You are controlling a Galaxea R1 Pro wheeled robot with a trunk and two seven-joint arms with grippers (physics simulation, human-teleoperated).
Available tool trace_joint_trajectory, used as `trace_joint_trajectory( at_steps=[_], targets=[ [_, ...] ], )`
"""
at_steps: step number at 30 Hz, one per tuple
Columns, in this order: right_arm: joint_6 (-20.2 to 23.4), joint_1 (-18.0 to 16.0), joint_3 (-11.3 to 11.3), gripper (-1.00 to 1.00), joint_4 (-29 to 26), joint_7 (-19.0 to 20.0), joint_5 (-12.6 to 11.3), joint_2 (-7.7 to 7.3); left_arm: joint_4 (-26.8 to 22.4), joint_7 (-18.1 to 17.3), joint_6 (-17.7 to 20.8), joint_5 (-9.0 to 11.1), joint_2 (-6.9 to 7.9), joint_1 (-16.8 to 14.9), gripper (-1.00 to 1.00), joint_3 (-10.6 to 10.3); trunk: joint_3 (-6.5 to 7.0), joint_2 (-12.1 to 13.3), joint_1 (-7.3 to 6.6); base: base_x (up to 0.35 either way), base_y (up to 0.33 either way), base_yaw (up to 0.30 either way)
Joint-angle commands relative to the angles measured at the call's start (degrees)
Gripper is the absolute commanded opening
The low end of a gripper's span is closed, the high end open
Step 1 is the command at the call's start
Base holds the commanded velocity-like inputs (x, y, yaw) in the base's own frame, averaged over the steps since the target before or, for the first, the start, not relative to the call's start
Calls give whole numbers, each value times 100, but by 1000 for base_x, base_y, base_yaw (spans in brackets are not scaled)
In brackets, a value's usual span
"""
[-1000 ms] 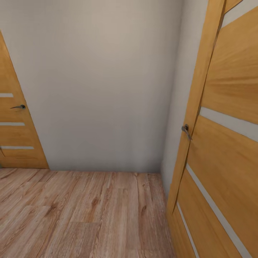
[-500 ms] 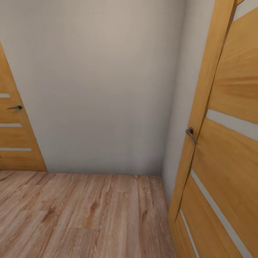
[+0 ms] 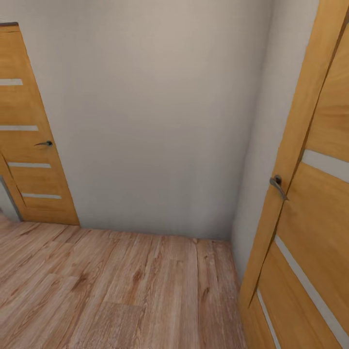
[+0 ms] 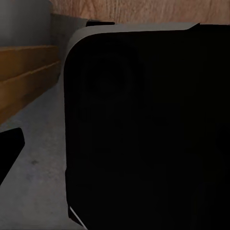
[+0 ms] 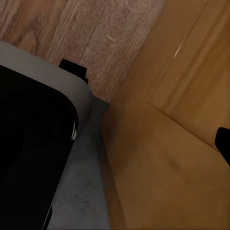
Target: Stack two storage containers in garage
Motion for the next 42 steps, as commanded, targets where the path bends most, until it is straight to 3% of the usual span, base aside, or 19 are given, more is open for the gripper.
trace_joint_trajectory(
  at_steps=[1,42],
  targets=[
    [-37,-6,48,100,18,-4,-55,2,-1,-4,-12,12,-1,-1,100,5,-5,-3,0,10,0,19],
    [-35,-6,48,100,18,-3,-55,6,-1,-4,-5,20,16,-1,100,-1,-5,-3,0,308,0,15]
  ],
)
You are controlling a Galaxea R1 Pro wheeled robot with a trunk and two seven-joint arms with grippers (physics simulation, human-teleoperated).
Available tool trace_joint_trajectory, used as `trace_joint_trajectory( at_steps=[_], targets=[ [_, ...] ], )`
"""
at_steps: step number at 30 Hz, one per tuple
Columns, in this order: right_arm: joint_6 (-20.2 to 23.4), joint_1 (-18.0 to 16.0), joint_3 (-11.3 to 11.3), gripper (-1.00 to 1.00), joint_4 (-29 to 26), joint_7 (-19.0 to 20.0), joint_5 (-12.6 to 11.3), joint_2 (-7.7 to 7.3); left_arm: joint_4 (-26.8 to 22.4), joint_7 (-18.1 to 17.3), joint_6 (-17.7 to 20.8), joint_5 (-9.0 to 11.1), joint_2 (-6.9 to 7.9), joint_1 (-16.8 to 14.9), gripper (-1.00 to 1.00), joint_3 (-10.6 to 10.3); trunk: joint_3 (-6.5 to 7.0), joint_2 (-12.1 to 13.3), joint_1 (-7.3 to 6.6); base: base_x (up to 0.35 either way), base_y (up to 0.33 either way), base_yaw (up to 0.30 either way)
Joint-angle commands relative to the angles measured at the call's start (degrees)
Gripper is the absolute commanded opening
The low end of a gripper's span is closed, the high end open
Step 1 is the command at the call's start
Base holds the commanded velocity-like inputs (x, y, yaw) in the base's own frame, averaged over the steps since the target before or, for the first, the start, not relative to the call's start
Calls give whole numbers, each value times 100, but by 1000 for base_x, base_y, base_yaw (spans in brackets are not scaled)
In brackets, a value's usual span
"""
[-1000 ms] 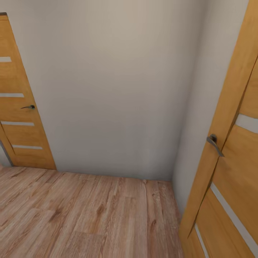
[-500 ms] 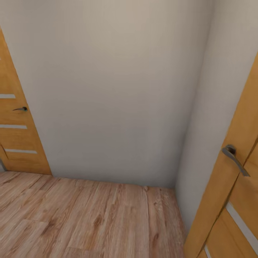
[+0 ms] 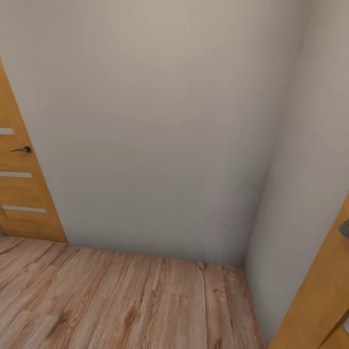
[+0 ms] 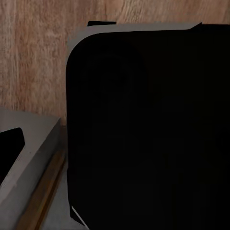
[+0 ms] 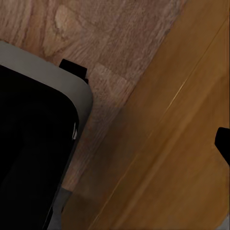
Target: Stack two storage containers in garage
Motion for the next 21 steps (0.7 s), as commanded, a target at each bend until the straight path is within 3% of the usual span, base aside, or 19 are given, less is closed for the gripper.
trace_joint_trajectory(
  at_steps=[1,10,21],
  targets=[
    [-38,-6,48,100,18,-3,-55,3,-1,-4,-13,12,0,-1,100,5,-5,-2,3,323,0,233],
    [-40,-6,48,100,18,-2,-55,-3,-1,-4,-13,14,0,-1,100,4,-5,-2,3,308,0,267],
    [-40,-6,48,100,18,-5,-55,-6,-1,-4,-22,11,0,-1,100,11,-5,-2,3,34,0,275]
  ],
)
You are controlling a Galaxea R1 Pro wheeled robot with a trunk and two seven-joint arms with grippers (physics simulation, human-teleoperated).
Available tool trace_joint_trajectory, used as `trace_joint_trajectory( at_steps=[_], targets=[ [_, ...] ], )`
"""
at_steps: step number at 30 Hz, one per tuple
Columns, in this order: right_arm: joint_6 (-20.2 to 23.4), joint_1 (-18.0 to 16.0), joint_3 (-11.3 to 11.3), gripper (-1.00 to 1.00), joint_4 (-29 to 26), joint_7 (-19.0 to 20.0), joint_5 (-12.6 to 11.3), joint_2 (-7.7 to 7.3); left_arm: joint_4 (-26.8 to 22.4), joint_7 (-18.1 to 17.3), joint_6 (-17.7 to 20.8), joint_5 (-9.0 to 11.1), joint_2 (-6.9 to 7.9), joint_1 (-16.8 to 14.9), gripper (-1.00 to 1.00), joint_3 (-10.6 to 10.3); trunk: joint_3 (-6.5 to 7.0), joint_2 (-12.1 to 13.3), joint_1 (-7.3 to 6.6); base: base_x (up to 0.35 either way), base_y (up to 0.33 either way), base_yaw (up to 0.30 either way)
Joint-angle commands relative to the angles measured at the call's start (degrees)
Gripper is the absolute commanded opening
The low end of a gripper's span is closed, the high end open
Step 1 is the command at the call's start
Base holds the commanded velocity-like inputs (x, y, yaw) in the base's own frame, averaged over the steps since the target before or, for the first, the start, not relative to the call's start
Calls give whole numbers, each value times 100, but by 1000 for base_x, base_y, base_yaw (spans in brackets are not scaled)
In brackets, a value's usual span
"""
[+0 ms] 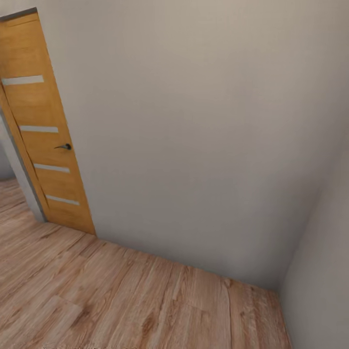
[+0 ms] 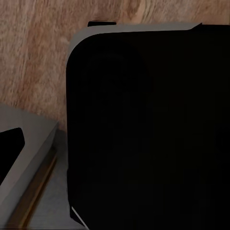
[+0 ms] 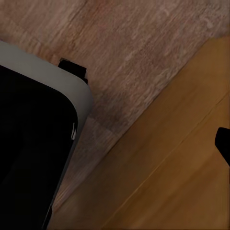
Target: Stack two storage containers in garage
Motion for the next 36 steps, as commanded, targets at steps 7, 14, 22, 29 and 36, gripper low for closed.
trace_joint_trajectory(
  at_steps=[7,14,22,29,36],
  targets=[
    [-37,-6,48,100,18,-4,-55,2,-1,-4,-12,11,0,-1,100,5,-5,-3,0,0,0,275],
    [-37,-6,48,100,18,-4,-55,2,-1,-4,-5,17,8,-1,100,-4,-5,-3,0,194,0,275],
    [-37,-6,48,100,18,-4,-55,3,-1,-4,-5,16,6,-1,100,-4,-5,-3,0,316,0,275],
    [-37,-6,48,100,18,-4,-55,4,-1,-4,-5,17,7,-1,100,-4,-5,-3,0,319,0,275],
    [-37,-6,56,100,14,-3,-46,10,-1,-4,-5,17,4,-1,100,2,-5,-3,0,319,0,112]
  ],
)
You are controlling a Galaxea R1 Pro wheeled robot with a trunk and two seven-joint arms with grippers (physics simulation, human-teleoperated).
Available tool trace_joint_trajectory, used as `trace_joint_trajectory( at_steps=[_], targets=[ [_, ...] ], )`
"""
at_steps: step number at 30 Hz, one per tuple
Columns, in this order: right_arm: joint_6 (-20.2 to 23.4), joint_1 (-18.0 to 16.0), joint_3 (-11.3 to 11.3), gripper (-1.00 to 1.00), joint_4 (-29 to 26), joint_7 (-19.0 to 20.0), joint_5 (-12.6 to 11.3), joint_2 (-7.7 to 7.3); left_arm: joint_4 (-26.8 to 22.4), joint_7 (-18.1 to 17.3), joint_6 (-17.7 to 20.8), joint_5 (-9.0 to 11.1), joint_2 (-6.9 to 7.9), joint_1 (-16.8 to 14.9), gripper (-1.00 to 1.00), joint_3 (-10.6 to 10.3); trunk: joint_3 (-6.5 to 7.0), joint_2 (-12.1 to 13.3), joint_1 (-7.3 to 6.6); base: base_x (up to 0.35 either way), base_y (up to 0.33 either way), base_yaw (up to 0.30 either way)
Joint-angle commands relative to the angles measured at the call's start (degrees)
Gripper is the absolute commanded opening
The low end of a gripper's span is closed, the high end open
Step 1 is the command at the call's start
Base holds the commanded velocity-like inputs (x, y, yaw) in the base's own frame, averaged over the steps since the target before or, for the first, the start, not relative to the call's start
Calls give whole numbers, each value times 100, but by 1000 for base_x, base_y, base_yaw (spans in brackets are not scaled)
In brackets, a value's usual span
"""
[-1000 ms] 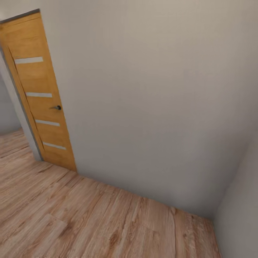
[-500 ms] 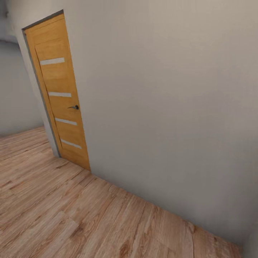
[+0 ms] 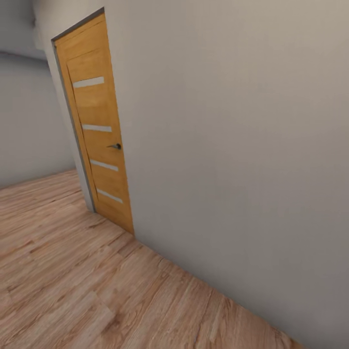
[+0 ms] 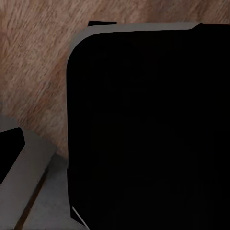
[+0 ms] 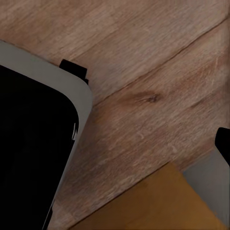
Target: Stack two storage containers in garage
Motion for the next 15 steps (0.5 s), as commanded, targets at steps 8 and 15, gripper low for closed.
trace_joint_trajectory(
  at_steps=[8,15],
  targets=[
    [-42,-6,48,100,12,-6,-37,6,-1,2,-22,13,-3,-1,100,9,-5,-2,3,114,0,1],
    [-43,-6,41,100,12,-5,-64,6,-1,1,-22,13,-3,-1,100,9,-5,-2,3,3,0,29]
  ],
)
